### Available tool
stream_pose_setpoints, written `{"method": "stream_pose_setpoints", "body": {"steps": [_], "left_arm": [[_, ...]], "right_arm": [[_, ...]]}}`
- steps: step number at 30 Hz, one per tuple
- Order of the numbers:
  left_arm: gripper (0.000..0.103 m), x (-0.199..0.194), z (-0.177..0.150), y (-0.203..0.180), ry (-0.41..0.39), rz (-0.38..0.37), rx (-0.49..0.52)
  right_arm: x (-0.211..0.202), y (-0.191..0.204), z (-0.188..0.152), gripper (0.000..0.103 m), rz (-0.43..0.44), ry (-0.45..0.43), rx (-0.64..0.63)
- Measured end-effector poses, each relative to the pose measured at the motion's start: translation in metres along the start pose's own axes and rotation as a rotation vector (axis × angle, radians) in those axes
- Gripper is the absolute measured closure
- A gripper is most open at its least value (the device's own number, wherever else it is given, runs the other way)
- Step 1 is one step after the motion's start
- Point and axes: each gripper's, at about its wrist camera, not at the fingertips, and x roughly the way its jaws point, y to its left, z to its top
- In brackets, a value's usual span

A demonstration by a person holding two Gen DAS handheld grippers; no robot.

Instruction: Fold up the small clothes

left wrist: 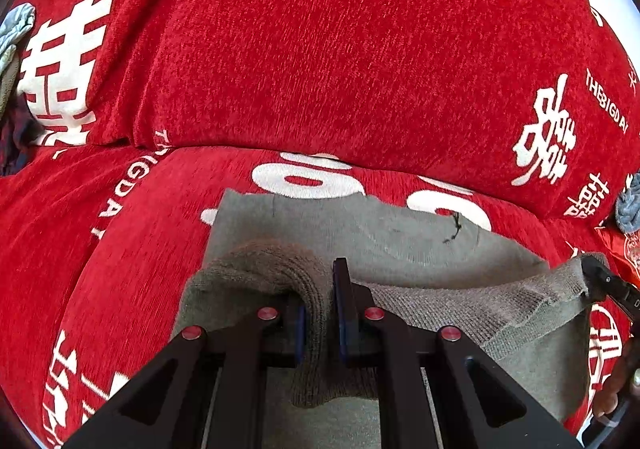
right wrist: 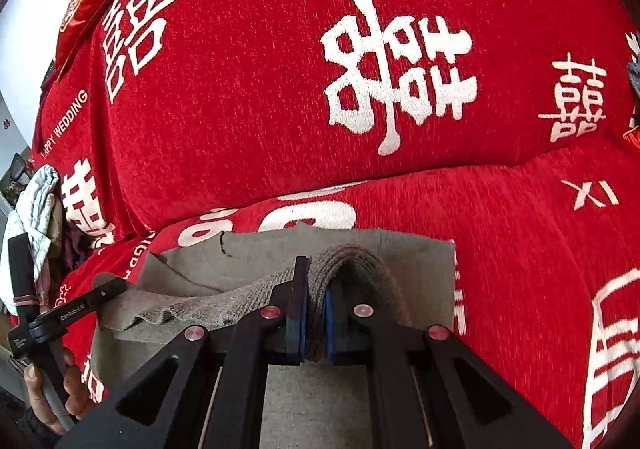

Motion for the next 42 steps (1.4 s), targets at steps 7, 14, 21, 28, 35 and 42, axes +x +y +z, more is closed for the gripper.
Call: {"method": "stream_pose_setpoints", "body": {"steps": [7, 14, 21, 28, 35, 42], "left_arm": [[0.090, 0.036, 0.012, 0.003, 0.057, 0.003, -0.016], [0.090, 0.064, 0.023, -0.001, 0.095, -0.006, -0.005], [0.090, 0.087, 0.028, 0.000, 0.155, -0.013, -0.005], [0.084, 0.100, 0.028, 0.008, 0.211, -0.051, -0.049], [0.084, 0.101, 0.031, 0.012, 0.231, -0.070, -0.074], [0.022, 0.103, 0.034, 0.010, 0.272, -0.161, -0.082]], "right_arm": [[0.032, -0.011, 0.002, 0.096, -0.034, 0.037, 0.012], [0.052, -0.030, -0.002, 0.096, -0.067, 0.059, 0.058], [0.069, -0.034, -0.002, 0.096, -0.094, 0.081, 0.057], [0.076, -0.036, -0.003, 0.096, -0.103, 0.104, 0.064], [0.074, -0.035, 0.000, 0.096, -0.100, 0.098, 0.057], [0.080, -0.041, 0.002, 0.092, -0.073, 0.142, 0.110]]}}
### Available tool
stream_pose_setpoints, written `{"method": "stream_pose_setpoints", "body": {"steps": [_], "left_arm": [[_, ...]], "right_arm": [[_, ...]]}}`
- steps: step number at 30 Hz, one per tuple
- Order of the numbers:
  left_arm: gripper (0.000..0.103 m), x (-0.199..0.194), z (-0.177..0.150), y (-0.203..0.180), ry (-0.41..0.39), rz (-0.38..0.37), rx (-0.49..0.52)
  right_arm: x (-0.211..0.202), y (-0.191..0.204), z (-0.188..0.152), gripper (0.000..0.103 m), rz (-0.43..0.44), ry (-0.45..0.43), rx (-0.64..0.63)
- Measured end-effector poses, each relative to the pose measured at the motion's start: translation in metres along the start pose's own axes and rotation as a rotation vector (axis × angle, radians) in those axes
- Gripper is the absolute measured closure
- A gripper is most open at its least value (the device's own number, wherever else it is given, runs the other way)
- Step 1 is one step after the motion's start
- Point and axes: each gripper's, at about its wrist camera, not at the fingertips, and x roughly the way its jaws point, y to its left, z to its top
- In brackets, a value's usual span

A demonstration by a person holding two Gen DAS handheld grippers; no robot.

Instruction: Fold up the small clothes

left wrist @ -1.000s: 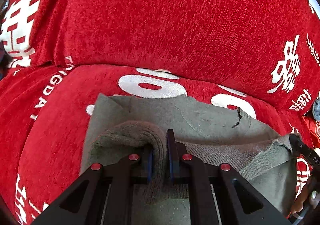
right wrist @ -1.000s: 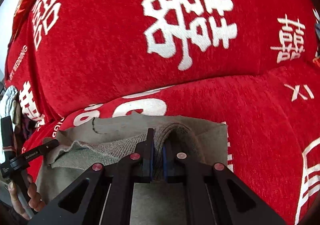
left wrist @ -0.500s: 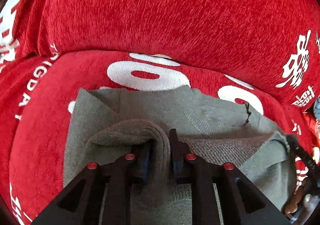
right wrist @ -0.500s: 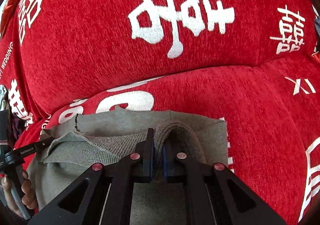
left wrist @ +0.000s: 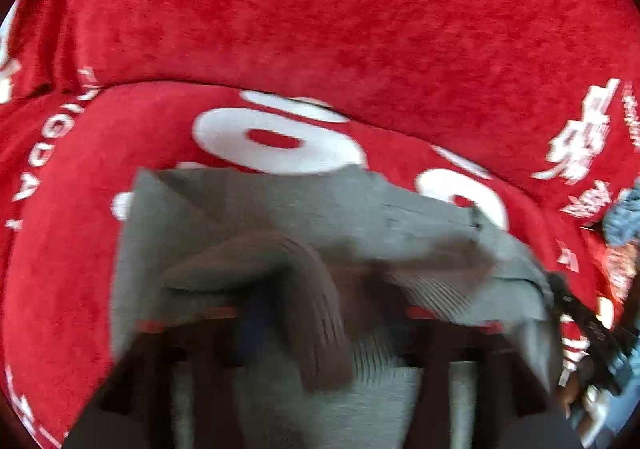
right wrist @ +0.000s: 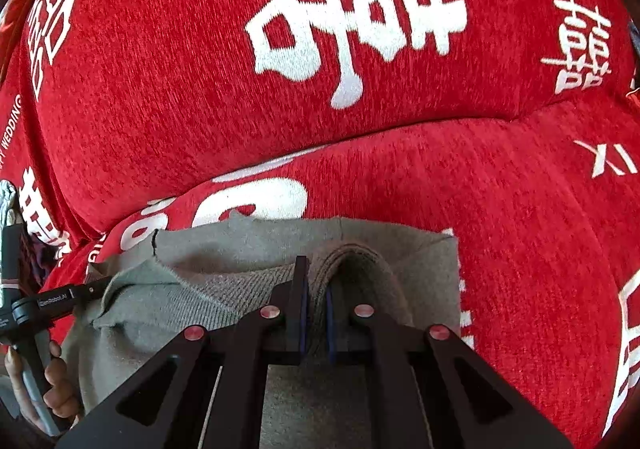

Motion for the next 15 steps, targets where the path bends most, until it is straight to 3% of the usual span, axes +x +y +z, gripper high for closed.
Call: {"method": "stream_pose_setpoints", "body": {"steps": [3, 8, 12, 15], "left_arm": [[0.017, -0.009, -0.002, -0.007, -0.059, 0.078, 0.025], [0.017, -0.018, -0.004, -0.001, -0.053, 0.042, 0.005], [0.017, -0.045, -0.008, 0.005, -0.122, 0.008, -0.006], [0.017, -0.055, -0.011, 0.000, -0.142, 0.011, 0.024]], "right_arm": [[-0.001, -0.004, 0.000, 0.088, 0.021, 0.007, 0.023], [-0.011, -0.007, 0.001, 0.081, 0.020, -0.006, 0.046], [-0.036, -0.015, 0.004, 0.040, 0.033, -0.093, 0.096], [-0.050, -0.010, 0.003, 0.040, 0.054, -0.124, 0.066]]}}
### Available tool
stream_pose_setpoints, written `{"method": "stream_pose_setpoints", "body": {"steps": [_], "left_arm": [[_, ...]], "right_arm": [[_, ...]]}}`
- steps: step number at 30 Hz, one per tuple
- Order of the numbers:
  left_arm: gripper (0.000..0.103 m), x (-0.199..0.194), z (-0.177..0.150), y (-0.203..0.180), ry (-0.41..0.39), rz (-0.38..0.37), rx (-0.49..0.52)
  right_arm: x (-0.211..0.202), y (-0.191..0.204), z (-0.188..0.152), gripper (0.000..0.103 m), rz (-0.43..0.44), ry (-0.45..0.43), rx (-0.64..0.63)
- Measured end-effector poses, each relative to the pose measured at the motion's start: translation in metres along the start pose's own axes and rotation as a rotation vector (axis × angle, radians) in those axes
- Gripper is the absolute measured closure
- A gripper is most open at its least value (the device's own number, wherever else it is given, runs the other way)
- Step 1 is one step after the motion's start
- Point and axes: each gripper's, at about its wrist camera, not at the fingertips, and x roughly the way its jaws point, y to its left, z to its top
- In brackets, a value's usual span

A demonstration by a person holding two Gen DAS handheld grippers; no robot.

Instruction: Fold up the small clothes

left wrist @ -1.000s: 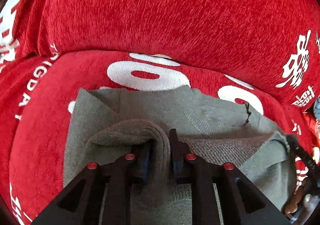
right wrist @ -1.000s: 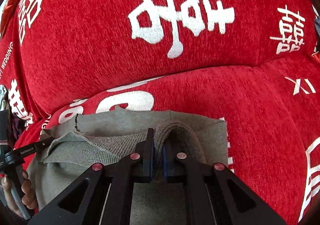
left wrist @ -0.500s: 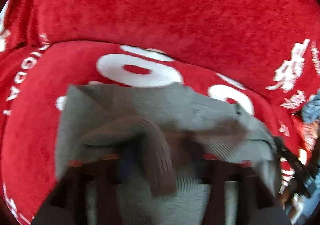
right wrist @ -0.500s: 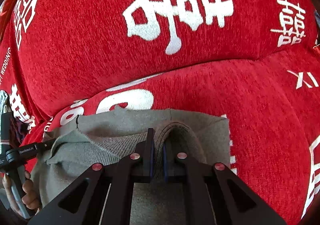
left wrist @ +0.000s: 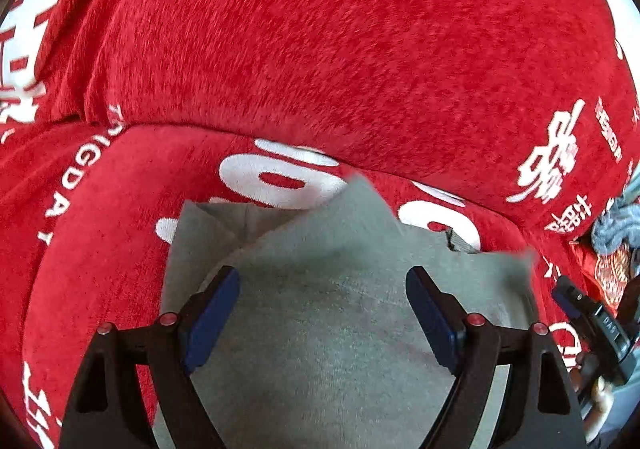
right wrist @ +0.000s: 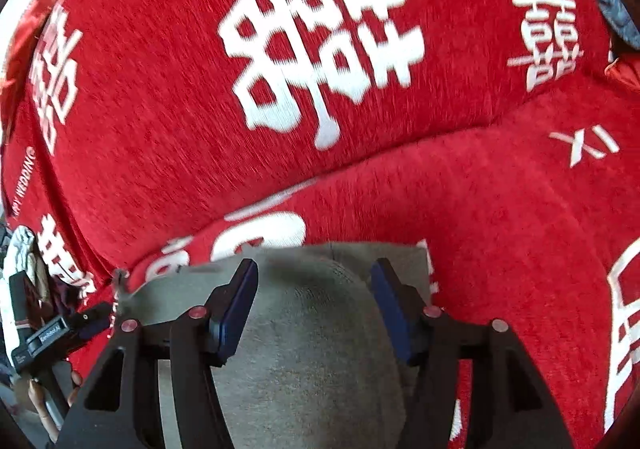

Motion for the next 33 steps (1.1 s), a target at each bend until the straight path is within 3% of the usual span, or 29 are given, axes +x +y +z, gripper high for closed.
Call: {"method": "stream_pose_setpoints", "body": {"steps": [3, 7, 10, 13, 16, 18, 22, 25, 29, 31, 33], "left_arm": [[0.017, 0.005, -0.003, -0.017, 0.014, 0.003, 0.076], [0.017, 0.034, 0.003, -0.039, 0.048, 0.068, 0.149], [0.017, 0.056, 0.013, -0.032, 0.059, 0.154, 0.140], [0.017, 0.068, 0.016, -0.009, 0.078, 0.153, 0.079], [0.017, 0.063, 0.009, 0.002, 0.040, 0.117, 0.084], [0.017, 0.063, 0.003, 0.002, 0.030, 0.133, 0.115], [0.017, 0.058, 0.001, -0.005, 0.030, 0.182, 0.129], [0.017, 0.032, -0.010, -0.008, -0.012, 0.212, 0.128], [0.017, -0.001, -0.045, -0.011, -0.049, 0.135, 0.113], [0.017, -0.004, -0.065, -0.024, -0.044, 0.153, 0.156], [0.017, -0.001, -0.081, -0.035, -0.048, 0.223, 0.217]], "right_arm": [[0.002, 0.020, -0.005, 0.040, 0.011, 0.027, -0.098], [0.023, 0.051, -0.015, 0.040, -0.033, 0.070, -0.256], [0.046, 0.057, -0.018, 0.040, -0.073, 0.119, -0.311], [0.063, 0.046, -0.021, 0.040, -0.134, 0.156, -0.312], [0.069, 0.023, -0.025, 0.041, -0.175, 0.168, -0.258], [0.066, 0.016, -0.025, 0.041, -0.144, 0.146, -0.233], [0.060, 0.025, -0.026, 0.040, -0.191, 0.150, -0.262], [0.032, 0.033, -0.033, 0.040, -0.171, 0.106, -0.269], [-0.007, 0.052, -0.064, 0.040, -0.114, 0.051, -0.309], [-0.010, 0.067, -0.084, 0.040, -0.095, 0.056, -0.349], [-0.011, 0.081, -0.102, 0.040, -0.100, 0.063, -0.408]]}}
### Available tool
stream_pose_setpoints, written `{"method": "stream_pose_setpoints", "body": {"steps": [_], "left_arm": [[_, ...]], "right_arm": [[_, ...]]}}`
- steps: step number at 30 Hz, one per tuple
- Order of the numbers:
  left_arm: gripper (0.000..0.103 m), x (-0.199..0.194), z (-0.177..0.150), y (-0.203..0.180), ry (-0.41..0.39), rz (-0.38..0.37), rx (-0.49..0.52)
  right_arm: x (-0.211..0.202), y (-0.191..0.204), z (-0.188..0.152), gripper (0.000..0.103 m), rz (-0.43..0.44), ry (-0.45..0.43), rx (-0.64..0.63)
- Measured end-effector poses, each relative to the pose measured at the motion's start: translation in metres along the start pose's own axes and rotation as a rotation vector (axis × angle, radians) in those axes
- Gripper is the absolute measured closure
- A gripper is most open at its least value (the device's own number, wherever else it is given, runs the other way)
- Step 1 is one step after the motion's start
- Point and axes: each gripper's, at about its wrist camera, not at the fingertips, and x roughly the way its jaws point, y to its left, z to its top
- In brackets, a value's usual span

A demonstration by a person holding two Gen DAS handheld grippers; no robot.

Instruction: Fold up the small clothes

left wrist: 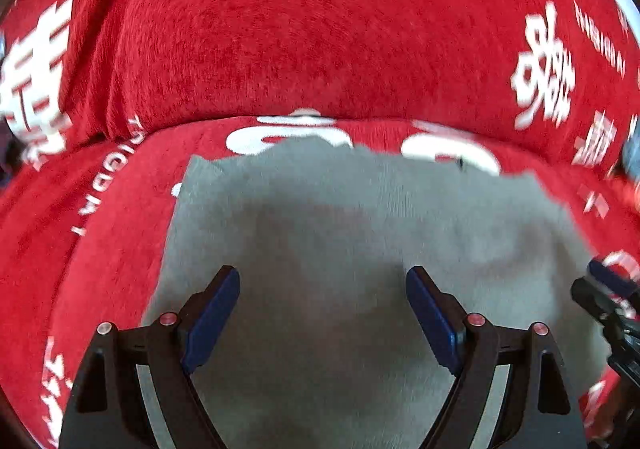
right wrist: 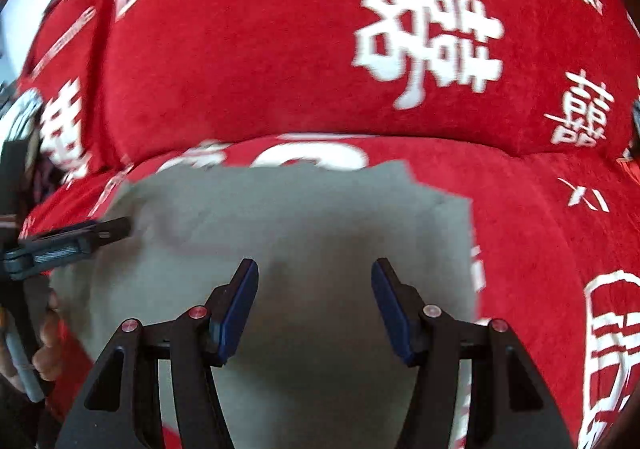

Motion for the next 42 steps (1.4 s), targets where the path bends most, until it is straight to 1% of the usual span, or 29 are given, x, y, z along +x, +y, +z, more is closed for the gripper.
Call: {"method": "stream_pose_setpoints", "body": {"steps": [1, 2, 3, 4, 5, 6, 8, 9, 12, 13, 15, 18, 22, 24, 25, 29, 32, 33, 35, 36, 37, 38, 39, 42], "left_arm": [[0.017, 0.002, -0.007, -0.004, 0.013, 0.030, 0.016], [0.017, 0.005, -0.013, -0.005, 0.021, 0.045, 0.021], [0.016, -0.001, -0.025, -0.002, -0.011, 0.044, 0.015], [0.013, -0.005, -0.031, -0.001, -0.029, 0.044, 0.013], [0.004, -0.010, -0.039, 0.003, -0.028, 0.058, 0.015], [0.001, -0.012, -0.043, 0.004, -0.030, 0.062, 0.017], [0.001, -0.017, -0.059, 0.008, -0.031, 0.059, 0.043], [0.001, -0.019, -0.062, 0.009, -0.036, 0.053, 0.044], [0.001, -0.030, -0.067, 0.014, -0.019, 0.027, 0.015], [0.001, -0.034, -0.068, 0.016, -0.029, 0.023, 0.005], [0.001, -0.036, -0.070, 0.020, -0.036, 0.031, -0.006], [0.001, -0.033, -0.078, 0.031, -0.008, 0.023, -0.030], [0.001, -0.046, -0.097, 0.036, -0.020, -0.007, 0.008], [0.001, -0.054, -0.105, 0.040, -0.021, -0.019, 0.016], [0.001, -0.057, -0.107, 0.043, -0.021, -0.024, 0.009], [0.001, -0.067, -0.106, 0.064, -0.030, 0.008, -0.082], [0.001, -0.064, -0.095, 0.086, -0.022, -0.005, -0.180], [0.001, -0.062, -0.092, 0.091, -0.020, -0.011, -0.197], [0.001, -0.052, -0.088, 0.104, -0.008, -0.100, -0.264], [0.001, -0.044, -0.087, 0.110, 0.019, -0.158, -0.308], [0.001, -0.036, -0.087, 0.114, 0.039, -0.188, -0.343], [0.001, -0.035, -0.086, 0.114, 0.020, -0.188, -0.348], [0.001, -0.034, -0.085, 0.110, 0.007, -0.214, -0.329], [0.001, -0.028, -0.080, 0.098, 0.009, -0.268, -0.308]], "right_arm": [[0.003, 0.007, -0.005, 0.040, -0.012, 0.014, -0.021], [0.007, 0.011, -0.009, 0.040, -0.017, 0.033, -0.028], [0.009, 0.012, -0.019, 0.040, -0.021, 0.050, -0.025], [0.007, 0.012, -0.025, 0.040, -0.021, 0.048, -0.023], [0.004, 0.011, -0.032, 0.040, -0.021, 0.036, -0.029], [0.001, 0.010, -0.039, 0.039, -0.022, 0.024, -0.040], [-0.003, 0.010, -0.051, 0.037, -0.043, 0.030, -0.067], [-0.005, 0.011, -0.056, 0.037, -0.050, 0.035, -0.075], [-0.015, 0.009, -0.060, 0.037, -0.058, 0.049, -0.053], [-0.019, 0.009, -0.061, 0.036, -0.062, 0.044, -0.046], [-0.026, 0.009, -0.064, 0.036, -0.064, 0.028, -0.041], [-0.029, -0.003, -0.078, 0.035, -0.082, 0.044, -0.026], [-0.047, -0.029, -0.097, 0.035, -0.045, 0.018, 0.020], [-0.055, -0.039, -0.104, 0.035, 0.001, 0.019, 0.035], [-0.060, -0.043, -0.106, 0.035, 0.024, 0.018, 0.043], [-0.075, -0.050, -0.105, 0.034, 0.040, 0.013, 0.092], [-0.080, -0.050, -0.094, 0.034, 0.035, -0.011, 0.131], [-0.081, -0.047, -0.089, 0.034, 0.040, -0.022, 0.131], [-0.083, -0.042, -0.083, 0.034, 0.044, -0.035, 0.122], [-0.083, -0.037, -0.079, 0.034, 0.048, -0.039, 0.113], [-0.083, -0.033, -0.078, 0.034, 0.052, -0.041, 0.108], [-0.083, -0.030, -0.077, 0.034, 0.056, -0.040, 0.103], [-0.082, -0.024, -0.076, 0.034, 0.063, -0.037, 0.093], [-0.077, -0.014, -0.075, 0.034, 0.083, -0.014, 0.076]]}}
